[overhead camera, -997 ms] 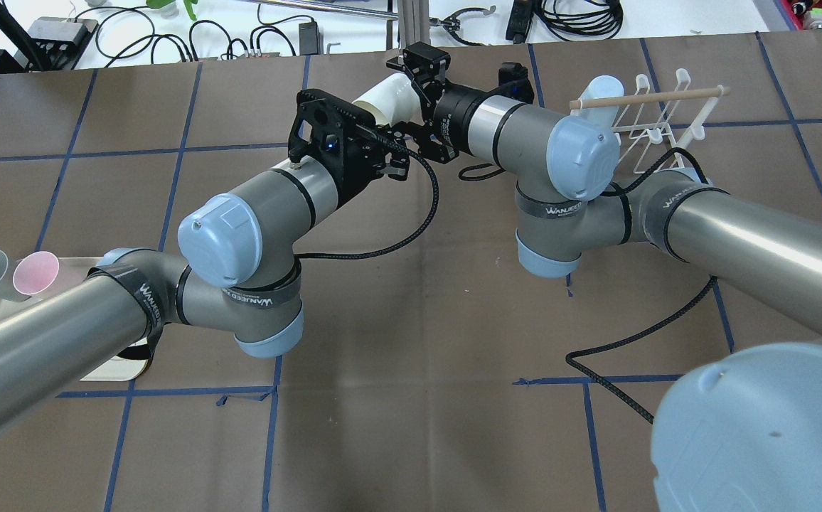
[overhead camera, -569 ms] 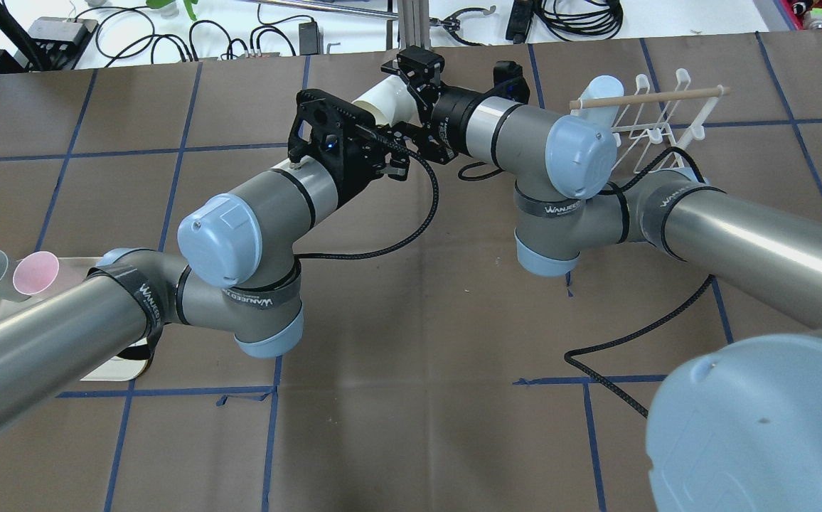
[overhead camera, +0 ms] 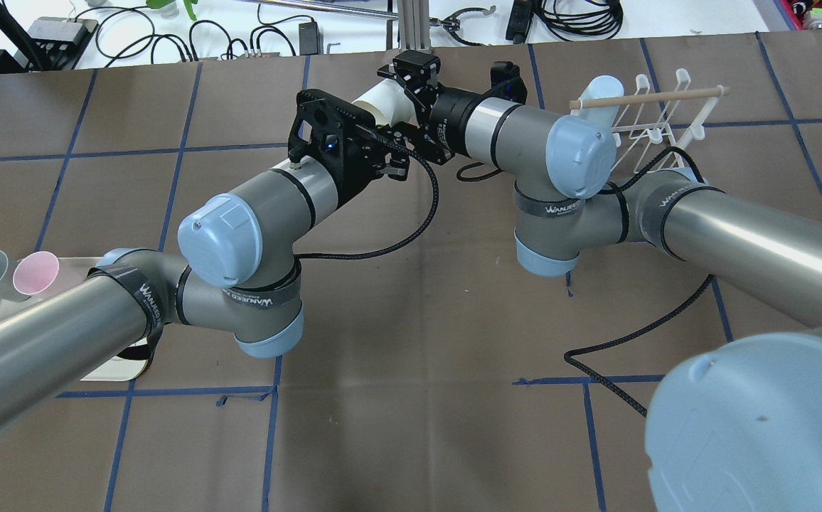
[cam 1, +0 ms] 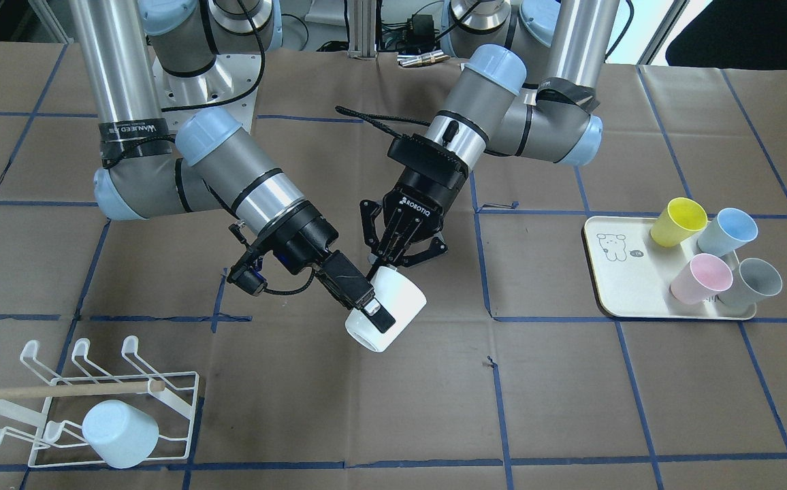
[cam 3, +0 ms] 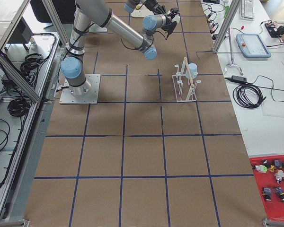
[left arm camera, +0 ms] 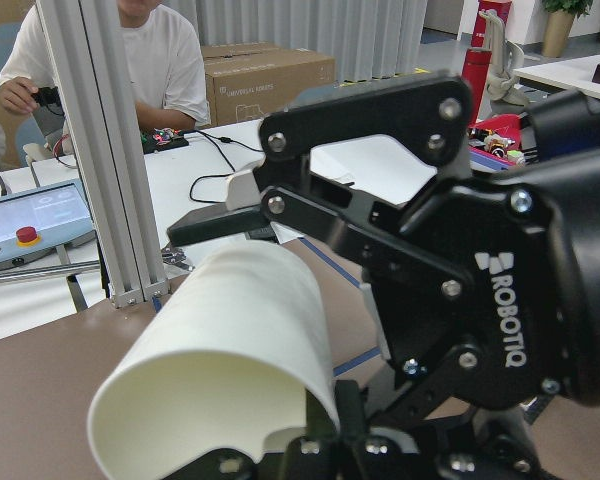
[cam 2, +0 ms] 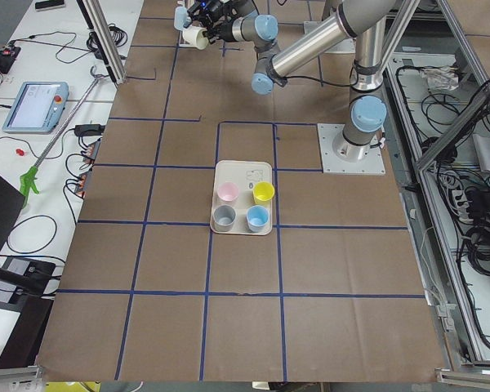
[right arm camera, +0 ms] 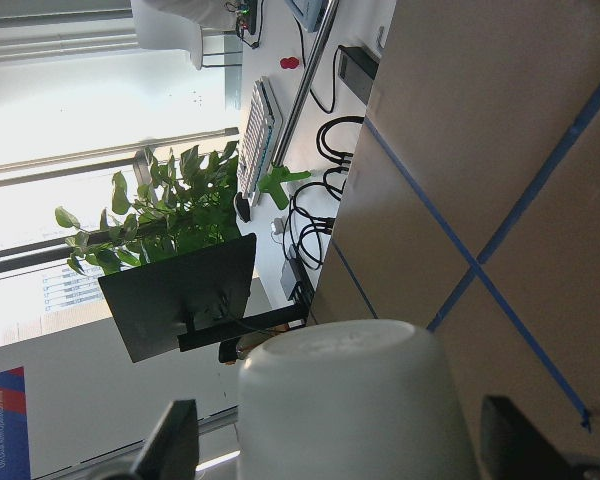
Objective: Transfer IKEA cup to right arm and place on rack
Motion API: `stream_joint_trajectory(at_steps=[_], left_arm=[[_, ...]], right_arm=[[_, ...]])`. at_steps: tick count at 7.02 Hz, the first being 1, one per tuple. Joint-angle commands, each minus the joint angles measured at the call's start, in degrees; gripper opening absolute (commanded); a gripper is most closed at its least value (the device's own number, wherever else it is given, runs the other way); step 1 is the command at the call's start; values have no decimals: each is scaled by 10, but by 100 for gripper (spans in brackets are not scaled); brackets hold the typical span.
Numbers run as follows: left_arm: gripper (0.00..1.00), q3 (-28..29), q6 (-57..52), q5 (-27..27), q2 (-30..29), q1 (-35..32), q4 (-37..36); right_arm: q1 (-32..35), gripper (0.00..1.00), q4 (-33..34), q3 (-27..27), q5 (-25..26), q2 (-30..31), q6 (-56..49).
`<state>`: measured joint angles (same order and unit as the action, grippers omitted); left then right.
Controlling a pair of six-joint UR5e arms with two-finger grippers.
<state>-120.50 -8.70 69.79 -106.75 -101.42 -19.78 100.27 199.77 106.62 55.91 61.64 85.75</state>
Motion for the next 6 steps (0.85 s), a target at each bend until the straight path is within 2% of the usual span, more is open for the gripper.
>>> stream_joint_trajectory(at_steps=[1, 2, 3, 5, 6], left_arm=[[1, 0, 0, 0, 0, 0, 0], [9, 1, 0, 0, 0, 0, -1], [27, 3, 0, 2, 4, 0, 0], [72, 4, 0, 8, 1, 1, -2], [99, 4, 0, 22, 4, 1, -2]], right_arm=[[-1, 59, 0, 0, 0, 1, -1], [-1, 50, 0, 0, -1, 1, 0], [-1, 47, 0, 0, -1, 2, 0], [-1, 46, 0, 0, -8, 2, 0], [-1, 45, -1, 0, -8, 3, 0]])
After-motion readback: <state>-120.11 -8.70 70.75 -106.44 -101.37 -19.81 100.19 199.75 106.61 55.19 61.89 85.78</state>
